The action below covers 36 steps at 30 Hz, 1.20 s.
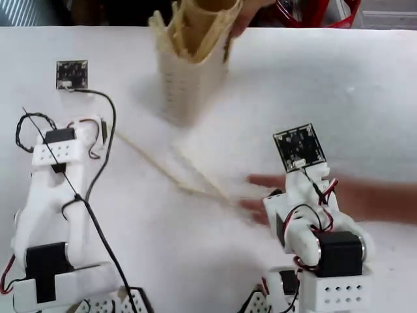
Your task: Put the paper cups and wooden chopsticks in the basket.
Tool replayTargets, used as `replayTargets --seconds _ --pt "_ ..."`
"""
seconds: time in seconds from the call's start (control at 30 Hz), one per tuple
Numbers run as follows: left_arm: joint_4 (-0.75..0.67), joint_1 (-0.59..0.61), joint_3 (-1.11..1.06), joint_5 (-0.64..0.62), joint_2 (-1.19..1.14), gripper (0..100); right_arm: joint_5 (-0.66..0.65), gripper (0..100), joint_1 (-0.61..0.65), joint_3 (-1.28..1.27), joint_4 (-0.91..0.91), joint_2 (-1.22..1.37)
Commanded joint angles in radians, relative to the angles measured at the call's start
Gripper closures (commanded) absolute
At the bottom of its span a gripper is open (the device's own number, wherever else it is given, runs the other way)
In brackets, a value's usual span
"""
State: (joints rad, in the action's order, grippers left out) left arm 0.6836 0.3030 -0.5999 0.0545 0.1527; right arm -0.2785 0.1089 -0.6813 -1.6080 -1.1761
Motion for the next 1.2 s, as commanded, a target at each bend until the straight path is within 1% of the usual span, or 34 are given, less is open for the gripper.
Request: replayTargets --seconds 0.0,0.23,0.3,0.4,0.5,0.6,0.7,0.8,0.87,1.07,1.17 --pt "-0.02 -0.01 0.009 -0.009 -0.001 92 -0.011 72.4 -0.015 0.003 0.01 -0.007" --pt "-0.02 -0.01 0.009 -0.009 -0.001 92 -0.021 72.4 -0.008 0.003 0.015 -0.001" --pt "-0.02 -0.01 0.009 -0.009 -0.001 92 -0.069 72.4 -0.008 0.008 0.013 0.035" --pt "-0.02 -0.01 0.009 -0.008 -0.001 92 -0.126 72.4 -0.007 0.011 0.021 0.159" --pt "-0.02 -0.01 0.009 -0.006 -0.001 92 -0.242 72.4 0.007 0.028 0.074 0.298" --pt "-0.02 -0.01 0.009 -0.006 -0.001 92 -0.356 72.4 0.062 0.06 0.093 0.404" --pt "-0.02 -0.01 0.009 -0.005 -0.001 92 -0.404 72.4 0.142 0.097 0.097 0.49" --pt "-0.02 -0.01 0.009 -0.005 -0.001 92 -0.45 72.3 0.217 0.103 0.16 0.552" --pt "-0.02 -0.01 0.009 -0.005 -0.001 92 -0.531 72.3 0.249 0.097 0.197 0.591" --pt "-0.02 -0.01 0.008 -0.005 -0.001 92 -0.798 72.3 0.259 0.031 0.303 0.728" --pt "-0.02 -0.012 0.009 -0.005 -0.001 92 -0.887 72.4 0.263 -0.02 0.381 0.794"
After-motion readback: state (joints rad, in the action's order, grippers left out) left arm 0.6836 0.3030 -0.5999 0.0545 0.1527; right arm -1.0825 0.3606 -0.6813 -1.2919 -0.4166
